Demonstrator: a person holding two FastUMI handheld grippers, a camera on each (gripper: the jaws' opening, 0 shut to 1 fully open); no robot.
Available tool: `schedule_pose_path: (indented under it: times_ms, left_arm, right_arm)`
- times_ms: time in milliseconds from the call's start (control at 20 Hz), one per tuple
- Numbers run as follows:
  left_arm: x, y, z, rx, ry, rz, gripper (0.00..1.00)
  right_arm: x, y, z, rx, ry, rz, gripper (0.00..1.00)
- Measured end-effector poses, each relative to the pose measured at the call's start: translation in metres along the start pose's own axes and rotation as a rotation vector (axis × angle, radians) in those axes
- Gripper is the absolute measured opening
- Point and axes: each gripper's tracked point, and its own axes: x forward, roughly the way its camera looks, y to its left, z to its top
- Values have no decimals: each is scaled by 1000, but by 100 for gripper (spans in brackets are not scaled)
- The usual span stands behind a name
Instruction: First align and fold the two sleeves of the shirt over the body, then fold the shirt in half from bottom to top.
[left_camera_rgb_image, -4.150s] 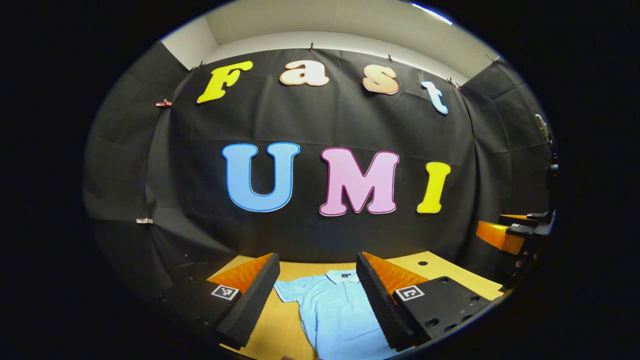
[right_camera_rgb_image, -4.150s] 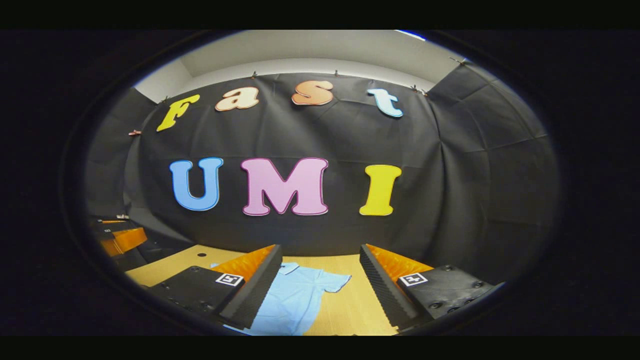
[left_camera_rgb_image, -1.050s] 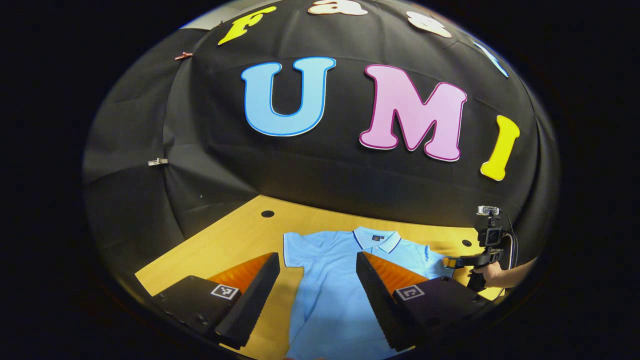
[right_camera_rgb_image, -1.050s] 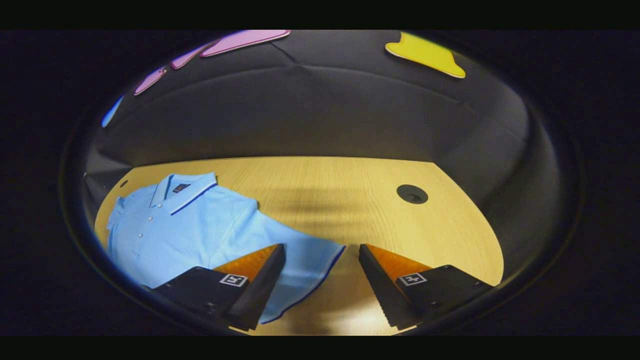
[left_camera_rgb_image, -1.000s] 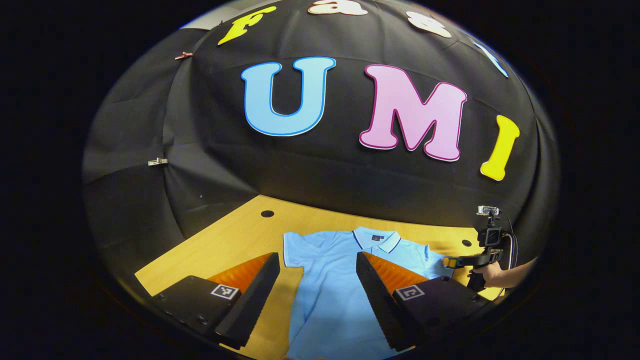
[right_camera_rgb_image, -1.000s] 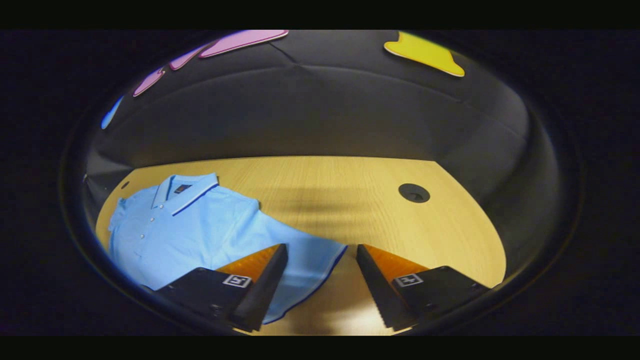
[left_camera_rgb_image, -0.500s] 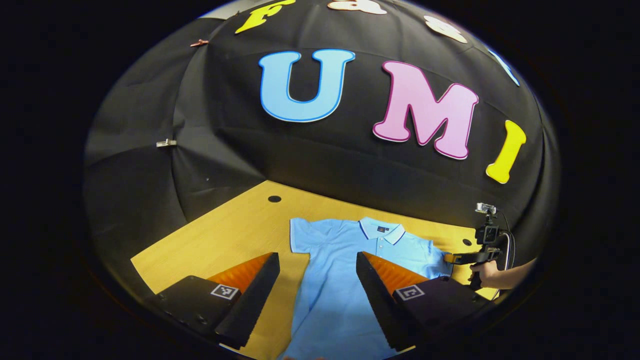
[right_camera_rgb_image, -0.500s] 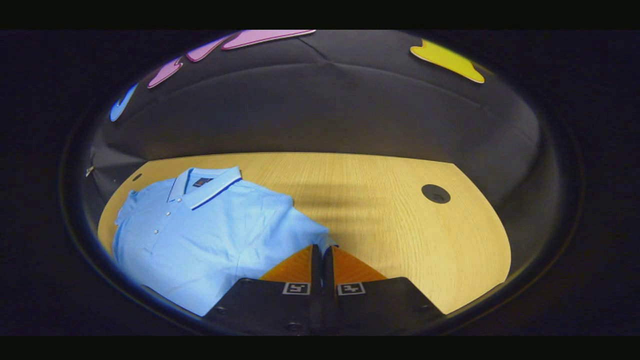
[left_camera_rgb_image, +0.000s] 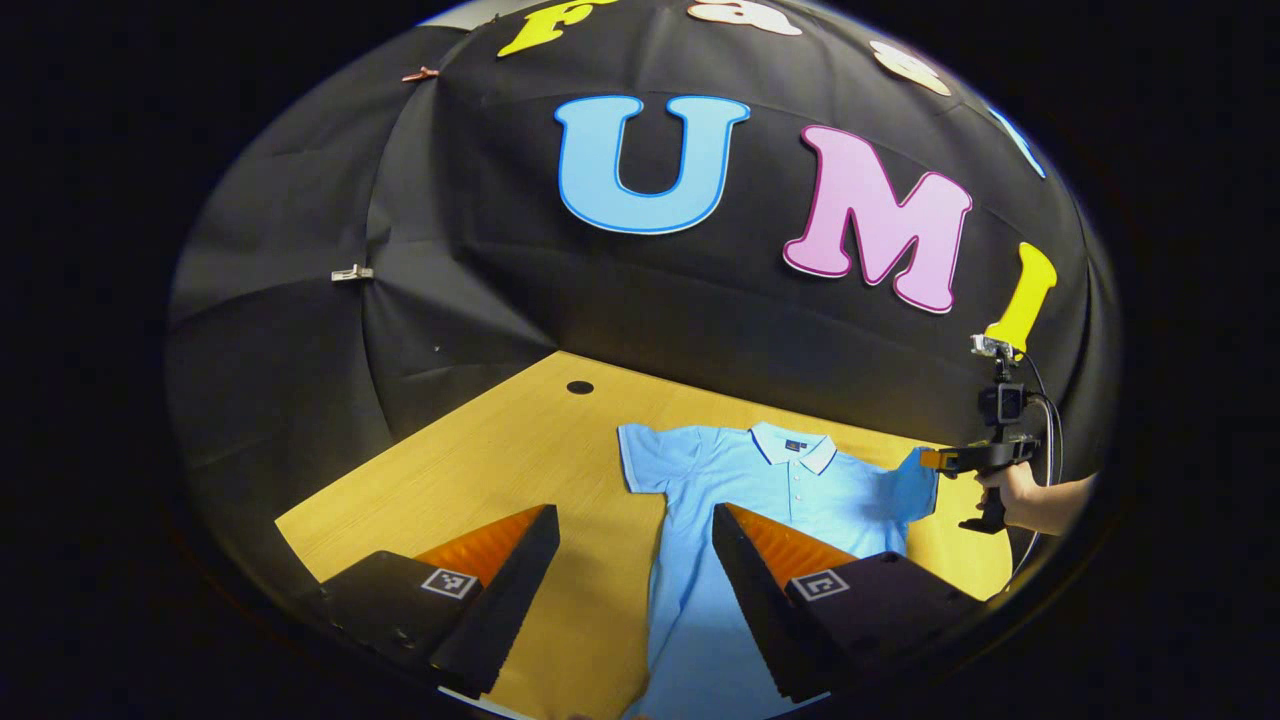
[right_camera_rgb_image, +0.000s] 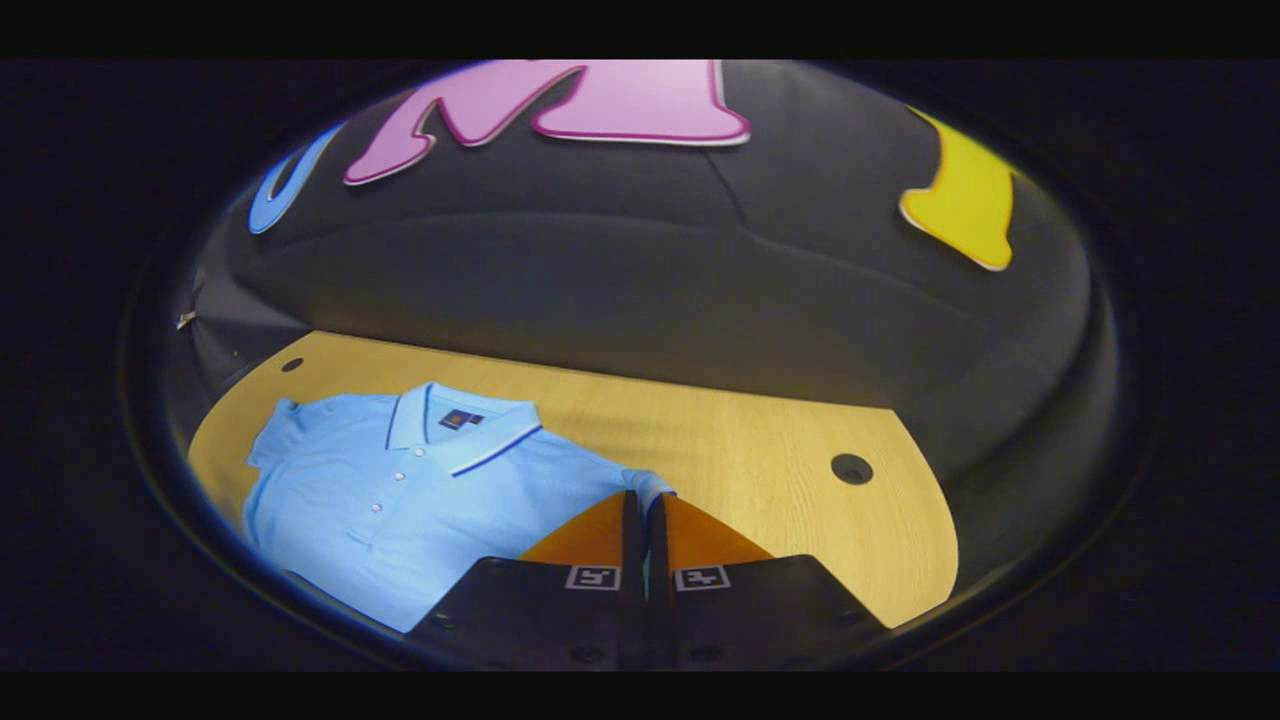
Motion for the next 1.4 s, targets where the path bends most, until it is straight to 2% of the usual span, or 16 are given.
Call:
schedule_pose_path:
  times_ms: [50,100,300,350,400,450,550,700,750,900,1000,1100,1250,1400]
  left_arm:
    - [-1,5,2,-5,-4,-2,98]
    - [-4,14,1,-4,-4,0,98]
    - [-10,37,3,8,0,14,98]
    - [-11,41,3,9,2,16,98]
    - [-12,44,4,10,5,15,98]
    - [-12,47,4,13,6,16,98]
    - [-11,54,3,13,13,19,98]
    - [3,56,2,-9,27,16,98]
    - [10,54,4,-10,27,5,98]
    - [38,48,2,14,48,-18,98]
    - [64,45,8,33,44,-25,98]
    - [95,37,15,54,41,-49,98]
    - [142,22,12,98,108,-79,98]
    - [198,4,11,126,123,-101,98]
  right_arm:
    - [-1,15,7,-24,-10,18,10]
    - [-3,36,16,-50,-21,41,5]
    - [-7,113,29,-172,-48,111,5]
    - [-6,134,24,-189,-42,132,5]
    - [-4,152,19,-204,-31,152,10]
    - [-3,167,13,-218,-18,169,5]
    - [3,201,-4,-237,18,201,5]
    - [1,234,-26,-205,52,253,16]
    - [0,238,-31,-194,48,258,18]
    - [-17,231,-35,-147,36,272,66]
    - [-27,213,-36,-122,22,244,98]
    - [-42,189,-36,-101,8,205,97]
    - [-68,147,-38,-44,-8,145,98]
    - [-93,107,-54,12,11,101,98]
